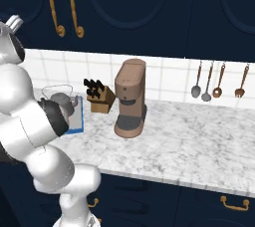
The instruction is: Pick the kettle from the counter and place it on the tray. Then pick the mug from the cabinet and place it on the tray. Then close the cabinet doors.
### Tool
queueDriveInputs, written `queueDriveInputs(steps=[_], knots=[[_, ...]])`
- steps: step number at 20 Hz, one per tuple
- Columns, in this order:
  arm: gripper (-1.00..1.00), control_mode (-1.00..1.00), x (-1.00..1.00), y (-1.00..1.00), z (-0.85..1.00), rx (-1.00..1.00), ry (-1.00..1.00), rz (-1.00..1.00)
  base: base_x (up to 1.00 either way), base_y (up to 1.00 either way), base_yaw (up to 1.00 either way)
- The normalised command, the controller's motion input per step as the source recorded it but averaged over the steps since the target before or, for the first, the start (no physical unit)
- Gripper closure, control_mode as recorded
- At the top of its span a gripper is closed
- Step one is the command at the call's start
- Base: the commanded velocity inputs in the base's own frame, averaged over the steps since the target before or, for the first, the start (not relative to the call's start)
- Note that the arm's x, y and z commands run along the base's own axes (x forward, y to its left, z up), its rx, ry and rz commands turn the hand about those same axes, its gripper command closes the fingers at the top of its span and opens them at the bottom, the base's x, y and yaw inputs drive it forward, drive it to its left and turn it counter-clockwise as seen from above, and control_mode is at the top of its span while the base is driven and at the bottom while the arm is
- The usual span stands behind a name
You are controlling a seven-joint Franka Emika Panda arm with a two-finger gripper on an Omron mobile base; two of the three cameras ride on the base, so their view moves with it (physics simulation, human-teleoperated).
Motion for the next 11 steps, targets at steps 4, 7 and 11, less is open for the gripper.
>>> queueDriveInputs(steps=[4,7,11], knots=[[-1.0,-1.0,0.43,0.0,-0.29,0.0,0.21,0.16,0.0,0.0,0.0],[-1.0,-1.0,0.29,0.0,-0.31,0.0,0.15,0.08,0.0,0.0,0.0],[-1.0,-1.0,0.25,0.0,-0.21,0.0,0.14,0.0,0.0,0.0,0.0]])
